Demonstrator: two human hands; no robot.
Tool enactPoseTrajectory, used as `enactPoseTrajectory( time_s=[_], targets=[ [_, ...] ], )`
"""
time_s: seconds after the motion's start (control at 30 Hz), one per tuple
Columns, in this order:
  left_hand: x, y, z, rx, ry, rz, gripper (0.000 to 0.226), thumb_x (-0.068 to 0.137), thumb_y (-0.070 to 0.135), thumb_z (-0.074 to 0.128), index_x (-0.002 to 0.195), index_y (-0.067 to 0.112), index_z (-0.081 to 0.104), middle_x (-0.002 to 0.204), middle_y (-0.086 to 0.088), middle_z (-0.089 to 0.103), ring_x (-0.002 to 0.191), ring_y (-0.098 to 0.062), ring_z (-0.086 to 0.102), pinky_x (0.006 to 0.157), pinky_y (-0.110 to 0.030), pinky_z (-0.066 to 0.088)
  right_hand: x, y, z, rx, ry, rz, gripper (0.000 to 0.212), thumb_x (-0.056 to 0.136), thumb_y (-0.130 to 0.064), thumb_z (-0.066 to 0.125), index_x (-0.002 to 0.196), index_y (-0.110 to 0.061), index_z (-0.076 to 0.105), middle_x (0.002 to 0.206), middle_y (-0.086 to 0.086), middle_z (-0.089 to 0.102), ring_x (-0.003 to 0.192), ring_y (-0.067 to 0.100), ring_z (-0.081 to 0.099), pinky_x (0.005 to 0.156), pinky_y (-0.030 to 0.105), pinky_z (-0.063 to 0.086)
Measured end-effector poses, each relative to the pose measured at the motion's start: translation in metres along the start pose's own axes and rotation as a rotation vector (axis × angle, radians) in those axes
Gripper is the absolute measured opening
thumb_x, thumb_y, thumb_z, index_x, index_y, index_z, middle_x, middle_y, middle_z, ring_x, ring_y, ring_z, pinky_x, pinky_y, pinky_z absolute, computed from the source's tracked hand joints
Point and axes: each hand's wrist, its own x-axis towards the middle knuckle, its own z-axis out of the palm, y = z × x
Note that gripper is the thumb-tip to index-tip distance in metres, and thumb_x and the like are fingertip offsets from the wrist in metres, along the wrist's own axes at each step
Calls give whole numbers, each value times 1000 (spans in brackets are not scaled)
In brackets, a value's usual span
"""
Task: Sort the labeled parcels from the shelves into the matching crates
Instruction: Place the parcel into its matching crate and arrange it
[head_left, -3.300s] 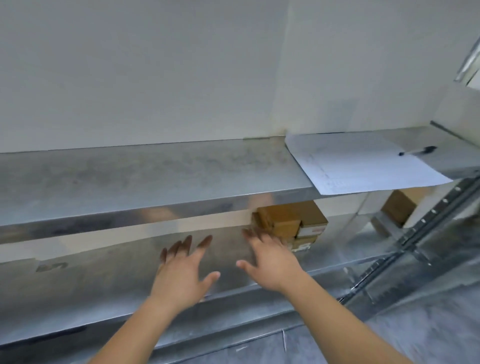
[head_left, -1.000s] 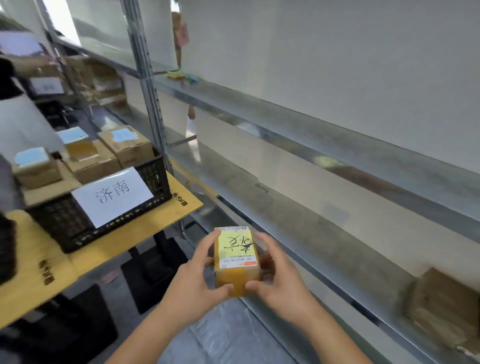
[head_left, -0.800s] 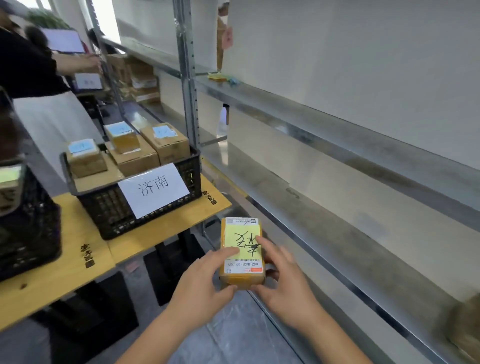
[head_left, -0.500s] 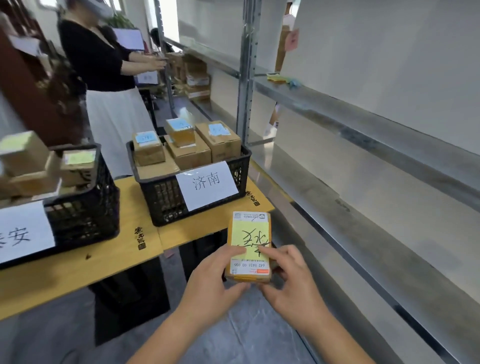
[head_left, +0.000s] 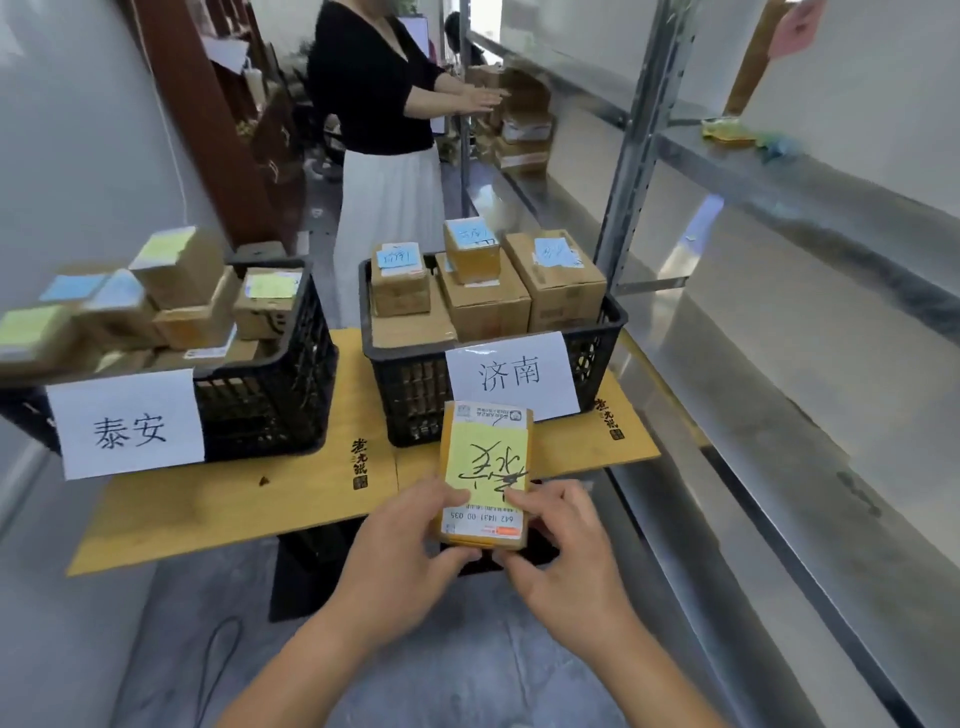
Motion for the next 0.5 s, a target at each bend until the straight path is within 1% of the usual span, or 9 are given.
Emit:
enactPoseTrajectory(
  time_s=[0.07,0.13,0.23,0.33,0.43,0.5],
  targets=[
    [17,-6,-1,29,32,-23,52,75,24,87,113,41,55,109,34,57,106,14,52,84,-5,43,26,10,4,25,-28,-1,64,76,-9,82,124,-44,61,121,-22,47,124,11,56,99,27,54],
    [33,-11,-4,68,47,-60,57,75,25,87,112,47,49,107,41,51,106,14,52,83,-5,44,52,19,9,34,-74,-6,65,77,-9,84,122,-48,60,120,-26,47,123,7,57,98,26,54],
    [53,-17,-16,121,96,-95,58,75,35,81,116,51,43,109,38,53,105,9,53,80,-12,46,90,30,25,73,-147,-30,71,76,-7,87,120,-54,58,120,-28,46,120,2,58,98,23,54],
    [63,-31,-38,137,157,-155,71,77,43,76,132,60,34,121,28,54,111,6,51,87,-14,46,126,29,58,93,-223,-125,76,74,-7,89,122,-55,57,119,-28,45,117,3,59,94,17,53],
    [59,-57,-68,169,220,-236,71,79,43,78,135,61,38,125,28,53,114,5,51,91,-15,46,153,18,97,108,-332,-197,76,74,-9,89,125,-54,55,119,-27,43,114,6,59,88,13,53],
    [51,-74,-89,153,264,-292,66,78,43,80,130,62,46,125,30,54,115,7,52,92,-14,46,167,7,121,90,-402,-241,70,75,-20,88,128,-52,55,119,-27,43,113,6,58,88,16,53]
  ],
)
